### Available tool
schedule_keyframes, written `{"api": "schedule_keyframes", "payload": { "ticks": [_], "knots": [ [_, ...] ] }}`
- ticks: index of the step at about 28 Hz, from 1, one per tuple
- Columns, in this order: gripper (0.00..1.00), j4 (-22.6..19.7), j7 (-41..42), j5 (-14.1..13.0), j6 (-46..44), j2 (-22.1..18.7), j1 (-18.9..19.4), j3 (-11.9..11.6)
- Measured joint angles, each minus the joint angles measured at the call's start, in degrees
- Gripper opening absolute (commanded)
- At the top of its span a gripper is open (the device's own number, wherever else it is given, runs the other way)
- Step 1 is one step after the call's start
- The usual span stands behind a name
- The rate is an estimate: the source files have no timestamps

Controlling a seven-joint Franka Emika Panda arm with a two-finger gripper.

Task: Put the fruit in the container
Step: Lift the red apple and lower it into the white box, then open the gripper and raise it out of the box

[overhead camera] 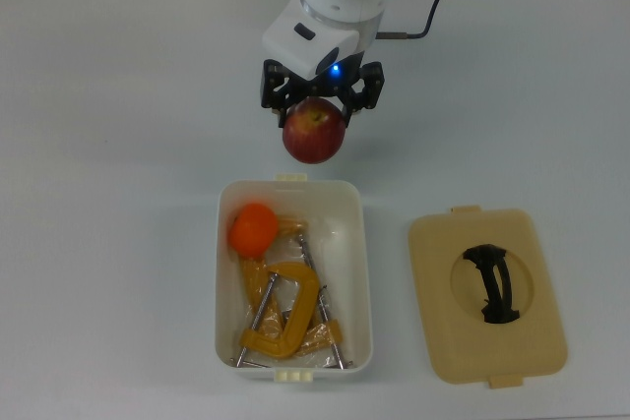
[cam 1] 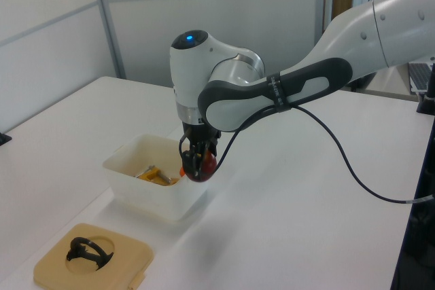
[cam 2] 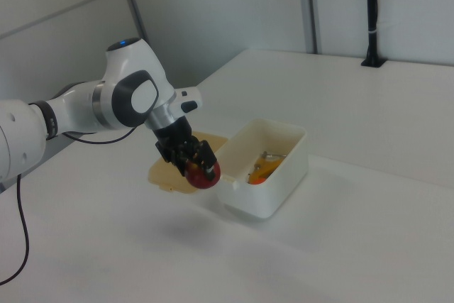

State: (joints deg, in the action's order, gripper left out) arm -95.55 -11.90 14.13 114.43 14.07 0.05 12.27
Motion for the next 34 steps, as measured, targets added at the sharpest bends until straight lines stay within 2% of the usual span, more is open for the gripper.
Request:
{"api": "schedule_keyframes", "payload": {
  "ticks": [2,8,11,13,17,25,29,31,34],
  "knots": [
    [0.39,1.05,0.00,0.93,1.64,0.40,-0.03,-0.18],
    [0.40,2.52,-1.24,1.05,11.79,2.67,-0.50,-0.38],
    [0.47,2.53,-4.66,1.05,16.40,3.95,-0.61,-0.39],
    [0.60,2.52,-7.13,1.05,18.60,4.92,-0.59,-0.39],
    [1.00,2.53,-9.52,1.05,19.99,5.84,-0.58,-0.39],
    [1.00,2.81,-12.01,1.05,19.67,5.87,-0.67,-0.40],
    [1.00,3.25,-12.36,0.81,13.50,4.97,-1.17,-0.44],
    [1.00,3.49,-12.37,-0.32,9.43,4.08,-1.42,-0.44],
    [1.00,3.79,-12.25,-3.42,3.28,1.80,-1.60,-0.64]
  ]
}}
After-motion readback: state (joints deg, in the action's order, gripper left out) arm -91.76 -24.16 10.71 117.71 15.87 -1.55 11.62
